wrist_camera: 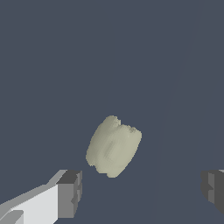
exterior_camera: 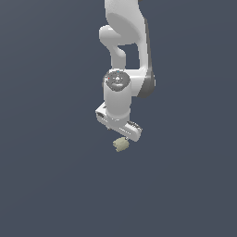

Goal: Pick up the object and move it to a goal position.

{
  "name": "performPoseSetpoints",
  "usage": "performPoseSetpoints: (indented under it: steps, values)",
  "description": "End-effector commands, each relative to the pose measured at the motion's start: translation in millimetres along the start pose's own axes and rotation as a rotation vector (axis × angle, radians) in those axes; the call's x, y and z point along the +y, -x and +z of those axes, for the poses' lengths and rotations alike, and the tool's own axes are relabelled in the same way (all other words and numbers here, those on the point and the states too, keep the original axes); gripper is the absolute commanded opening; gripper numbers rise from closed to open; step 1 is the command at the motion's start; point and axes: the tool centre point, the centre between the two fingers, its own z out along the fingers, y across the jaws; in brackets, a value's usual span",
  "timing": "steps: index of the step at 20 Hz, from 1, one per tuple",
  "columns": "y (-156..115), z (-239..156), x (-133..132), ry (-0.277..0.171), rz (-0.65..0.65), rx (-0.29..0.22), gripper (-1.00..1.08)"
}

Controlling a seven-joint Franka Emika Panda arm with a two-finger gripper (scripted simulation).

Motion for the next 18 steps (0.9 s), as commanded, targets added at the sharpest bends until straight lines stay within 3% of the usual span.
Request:
performPoseSetpoints:
  steps: [1,18]
  values:
    - [0.0,5.1,-2.5,-0.001,0.069,0.001,1.0]
    - [0.4,33.3,-15.5,-0.007,0.448,0.009,1.0]
